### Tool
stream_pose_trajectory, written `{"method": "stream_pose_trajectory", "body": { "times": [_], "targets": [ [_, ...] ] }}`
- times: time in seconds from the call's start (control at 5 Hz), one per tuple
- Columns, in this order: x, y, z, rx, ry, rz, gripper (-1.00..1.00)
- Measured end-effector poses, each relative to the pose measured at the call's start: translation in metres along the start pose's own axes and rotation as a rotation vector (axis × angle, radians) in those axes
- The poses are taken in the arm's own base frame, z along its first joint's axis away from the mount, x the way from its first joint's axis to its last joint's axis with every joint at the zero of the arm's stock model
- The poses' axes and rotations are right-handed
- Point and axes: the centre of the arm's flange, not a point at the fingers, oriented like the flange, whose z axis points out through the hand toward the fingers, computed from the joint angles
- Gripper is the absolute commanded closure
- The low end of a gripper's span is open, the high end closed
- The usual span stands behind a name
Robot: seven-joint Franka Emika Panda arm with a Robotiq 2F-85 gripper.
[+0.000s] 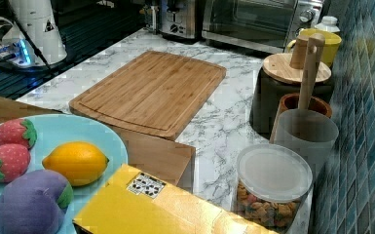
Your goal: Turn on the toaster.
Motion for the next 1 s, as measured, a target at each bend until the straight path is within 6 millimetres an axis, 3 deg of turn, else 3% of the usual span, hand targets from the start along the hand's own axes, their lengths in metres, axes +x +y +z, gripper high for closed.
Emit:
{"method": "stream_pose_trajectory", "body": {
  "times": [0.4,0.6,0.8,1.0],
  "targets": [
    [0.009,0.008,0.009,0.01,-0.017,-0.12,1.0],
    [0.016,0.018,0.012,0.053,-0.036,-0.108,1.0],
    [0.027,0.025,0.028,0.07,-0.03,-0.067,1.0],
    [0.027,0.025,0.028,0.07,-0.03,-0.067,1.0]
  ]
}}
